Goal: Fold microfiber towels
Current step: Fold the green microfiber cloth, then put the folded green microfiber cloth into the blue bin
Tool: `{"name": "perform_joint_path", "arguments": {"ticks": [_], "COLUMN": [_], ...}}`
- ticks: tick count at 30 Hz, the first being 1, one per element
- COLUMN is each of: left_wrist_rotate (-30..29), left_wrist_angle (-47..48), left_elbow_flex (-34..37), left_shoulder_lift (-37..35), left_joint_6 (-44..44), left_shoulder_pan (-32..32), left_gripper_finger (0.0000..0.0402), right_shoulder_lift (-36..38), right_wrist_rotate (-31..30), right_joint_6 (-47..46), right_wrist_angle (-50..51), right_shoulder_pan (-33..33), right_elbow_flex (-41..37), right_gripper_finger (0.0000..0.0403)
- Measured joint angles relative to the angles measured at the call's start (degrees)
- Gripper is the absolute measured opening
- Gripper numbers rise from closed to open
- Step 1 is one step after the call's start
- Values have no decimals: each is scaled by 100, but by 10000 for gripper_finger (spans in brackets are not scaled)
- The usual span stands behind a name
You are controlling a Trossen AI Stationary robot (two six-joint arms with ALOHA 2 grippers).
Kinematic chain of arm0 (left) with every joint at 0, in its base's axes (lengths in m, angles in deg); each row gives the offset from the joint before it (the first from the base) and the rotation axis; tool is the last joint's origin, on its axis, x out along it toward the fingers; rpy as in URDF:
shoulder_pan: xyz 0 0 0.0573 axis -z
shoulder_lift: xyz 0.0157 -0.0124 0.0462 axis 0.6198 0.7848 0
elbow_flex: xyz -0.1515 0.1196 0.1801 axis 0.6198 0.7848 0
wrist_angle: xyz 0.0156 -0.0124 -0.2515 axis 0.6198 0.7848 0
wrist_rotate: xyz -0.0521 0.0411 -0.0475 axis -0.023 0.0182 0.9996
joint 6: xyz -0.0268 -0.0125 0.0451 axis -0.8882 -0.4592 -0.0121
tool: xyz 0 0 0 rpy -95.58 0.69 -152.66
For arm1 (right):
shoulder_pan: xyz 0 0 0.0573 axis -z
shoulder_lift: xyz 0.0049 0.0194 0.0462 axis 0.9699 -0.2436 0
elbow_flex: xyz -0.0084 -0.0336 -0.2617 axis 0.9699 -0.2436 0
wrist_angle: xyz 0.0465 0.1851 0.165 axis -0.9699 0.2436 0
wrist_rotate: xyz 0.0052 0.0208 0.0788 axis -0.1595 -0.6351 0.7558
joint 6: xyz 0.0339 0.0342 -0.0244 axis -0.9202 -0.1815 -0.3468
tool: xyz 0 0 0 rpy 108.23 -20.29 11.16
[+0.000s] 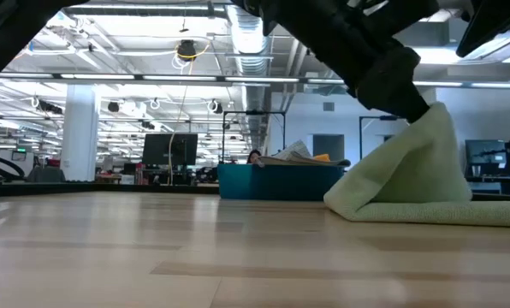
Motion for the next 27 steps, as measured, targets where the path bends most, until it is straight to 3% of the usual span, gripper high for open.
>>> {"name": "perform_joint_path", "arguments": {"ticks": [6, 17, 22, 27], "left_wrist_rotate": [14, -2, -38, -366], "left_wrist_angle": [-1, -37, -11, 624], "left_elbow_flex": [0, 0, 0, 11], "left_shoulder_lift": [-4, -7, -12, -259], "left_joint_6": [-95, -394, -451, -446], "left_shoulder_pan": [0, 25, 87, 247], "left_gripper_finger": [36, 140, 157, 158], "right_shoulder_lift": [-4, -6, -8, -187], "right_wrist_rotate": [0, 0, -1, -1], "right_joint_6": [0, 6, 9, 414], "right_wrist_angle": [-11, -15, -14, -229], "right_shoulder_pan": [0, 0, -105, -356], "right_elbow_flex": [0, -1, 0, -44], "right_gripper_finger": [192, 192, 192, 191]}}
